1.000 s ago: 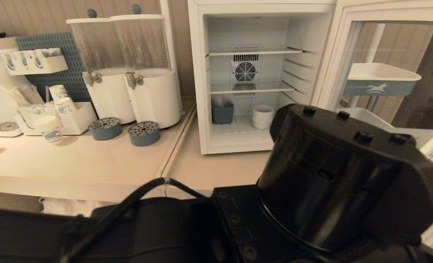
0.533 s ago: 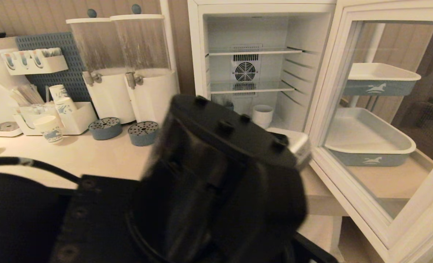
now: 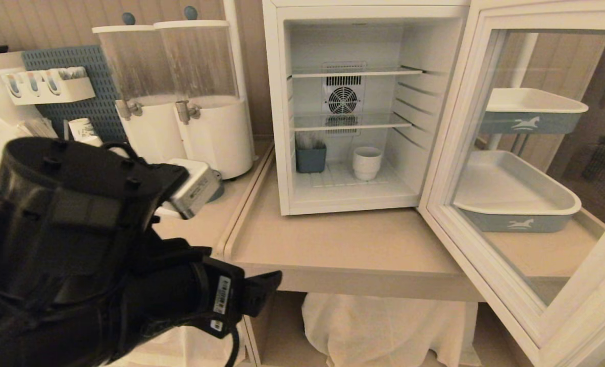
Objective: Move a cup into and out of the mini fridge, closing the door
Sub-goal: Take the ceramic cup out of the freezer
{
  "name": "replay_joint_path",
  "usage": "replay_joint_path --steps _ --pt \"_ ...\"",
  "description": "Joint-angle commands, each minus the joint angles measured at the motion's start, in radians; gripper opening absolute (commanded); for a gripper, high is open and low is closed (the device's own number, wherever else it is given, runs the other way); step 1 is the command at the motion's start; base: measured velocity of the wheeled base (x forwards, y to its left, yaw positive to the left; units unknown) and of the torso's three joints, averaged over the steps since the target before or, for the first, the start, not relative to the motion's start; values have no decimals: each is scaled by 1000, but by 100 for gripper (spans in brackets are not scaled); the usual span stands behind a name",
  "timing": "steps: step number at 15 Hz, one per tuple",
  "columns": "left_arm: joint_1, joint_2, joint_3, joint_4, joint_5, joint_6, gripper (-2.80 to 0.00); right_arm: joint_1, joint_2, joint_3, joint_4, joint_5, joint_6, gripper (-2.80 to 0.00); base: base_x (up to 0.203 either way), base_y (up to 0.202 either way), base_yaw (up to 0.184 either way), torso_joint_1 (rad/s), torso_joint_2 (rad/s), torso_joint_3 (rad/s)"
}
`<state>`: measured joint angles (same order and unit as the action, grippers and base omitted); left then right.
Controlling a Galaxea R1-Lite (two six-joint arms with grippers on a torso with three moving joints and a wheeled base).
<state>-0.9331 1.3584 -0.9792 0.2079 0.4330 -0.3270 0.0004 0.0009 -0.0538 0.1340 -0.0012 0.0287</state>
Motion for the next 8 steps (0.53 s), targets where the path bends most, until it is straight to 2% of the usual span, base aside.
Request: replay_joint_path --steps 1,2,3,4,6,7,8 --pt "40 -70 91 -56 51 2 0 0 1 0 1 0 0 -280 0 0 0 0 0 0" --pt "54 -88 133 -135 66 15 0 0 1 0 1 0 0 -280 0 0 0 0 0 0" --pt "73 -104 205 -239 69 67 0 0 1 0 1 0 0 -280 0 0 0 0 0 0" --pt "90 -116 299 -387 70 133 0 0 1 0 1 0 0 -280 0 0 0 0 0 0" --pt "120 -132 467 -756 71 271 0 0 1 0 1 0 0 -280 0 0 0 0 0 0" --pt "135 -138 527 -878 70 344 0 0 1 0 1 0 0 -280 0 0 0 0 0 0" --pt "145 -150 571 -984 72 420 -111 0 1 0 1 0 0 -280 0 0 0 0 0 0"
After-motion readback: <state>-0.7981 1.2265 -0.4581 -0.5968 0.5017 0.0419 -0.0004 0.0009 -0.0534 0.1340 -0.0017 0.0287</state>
